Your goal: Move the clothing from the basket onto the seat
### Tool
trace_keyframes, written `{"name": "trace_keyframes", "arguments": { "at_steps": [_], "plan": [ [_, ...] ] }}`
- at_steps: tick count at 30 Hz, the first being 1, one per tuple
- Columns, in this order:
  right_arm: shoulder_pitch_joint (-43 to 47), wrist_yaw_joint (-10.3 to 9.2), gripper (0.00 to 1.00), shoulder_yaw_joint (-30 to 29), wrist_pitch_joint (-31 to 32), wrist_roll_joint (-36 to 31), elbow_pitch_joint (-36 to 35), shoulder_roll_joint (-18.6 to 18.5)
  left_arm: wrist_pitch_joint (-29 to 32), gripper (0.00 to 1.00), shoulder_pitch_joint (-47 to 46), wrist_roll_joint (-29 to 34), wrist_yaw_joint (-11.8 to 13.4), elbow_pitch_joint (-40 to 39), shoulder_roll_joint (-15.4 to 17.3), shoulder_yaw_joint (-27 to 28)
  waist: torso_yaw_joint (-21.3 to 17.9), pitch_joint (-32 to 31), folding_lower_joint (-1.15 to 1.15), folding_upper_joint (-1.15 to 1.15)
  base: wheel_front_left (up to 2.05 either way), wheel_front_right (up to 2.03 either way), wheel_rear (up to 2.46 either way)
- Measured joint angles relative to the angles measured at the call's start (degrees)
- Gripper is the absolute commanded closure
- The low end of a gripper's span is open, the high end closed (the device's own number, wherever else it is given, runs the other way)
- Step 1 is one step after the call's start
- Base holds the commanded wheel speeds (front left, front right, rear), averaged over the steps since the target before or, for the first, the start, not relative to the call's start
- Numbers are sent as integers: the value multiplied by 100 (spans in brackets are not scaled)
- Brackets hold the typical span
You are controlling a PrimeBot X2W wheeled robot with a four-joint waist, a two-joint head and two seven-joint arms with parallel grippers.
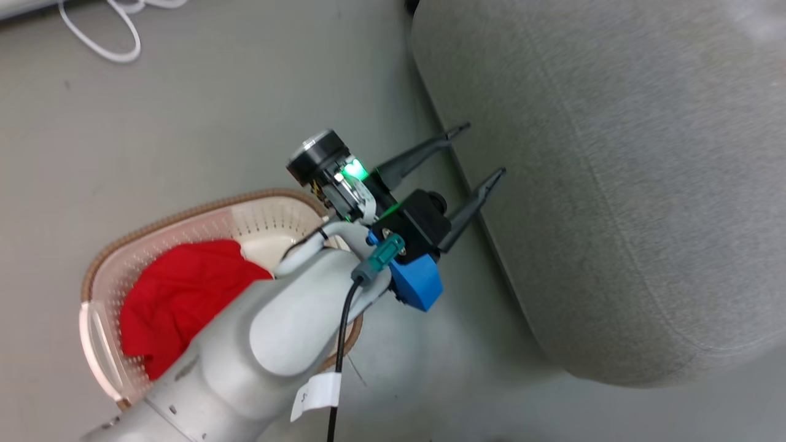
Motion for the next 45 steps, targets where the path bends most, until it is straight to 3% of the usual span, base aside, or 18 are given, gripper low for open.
{"name": "trace_keyframes", "arguments": {
  "at_steps": [7, 14, 20, 34, 35, 37, 45],
  "plan": [
    [-817, 0, 100, -755, -2, 202, 154, -634, 137, 0, -440, 119, 0, -212, 267, -36, 97, 823, 0, 0, 0, 0, 0],
    [-1062, 0, 100, -1113, 0, 148, 1062, -920, 277, 0, -654, 141, 2, -490, 489, -26, 182, 1479, 1, 0, 0, 0, 0],
    [-1046, 0, 100, -1305, 1, -35, 1926, -951, 354, 0, -736, 172, 35, -664, 546, -60, 271, 1750, 1, 0, 0, 0, 0],
    [-726, 0, 100, -1438, 0, -60, 3237, -576, 404, 0, -735, 127, 67, -789, 654, -131, 302, 1803, 0, 0, 0, 0, 0],
    [-721, 0, 84, -1445, 0, -27, 3255, -565, 414, 0, -735, 120, 76, -790, 669, -132, 302, 1794, 0, 0, 0, 0, 0],
    [-695, 0, 0, -1474, 0, -16, 3239, -522, 413, 0, -734, 112, 101, -790, 687, -131, 299, 1762, 0, 0, 0, 0, 0],
    [-34, 0, 0, -1215, -1, 24, 2616, -481, 208, 0, -588, -42, 224, -660, 605, -103, 302, 1371, 0, 0, 0, 0, 0]
  ]
}}
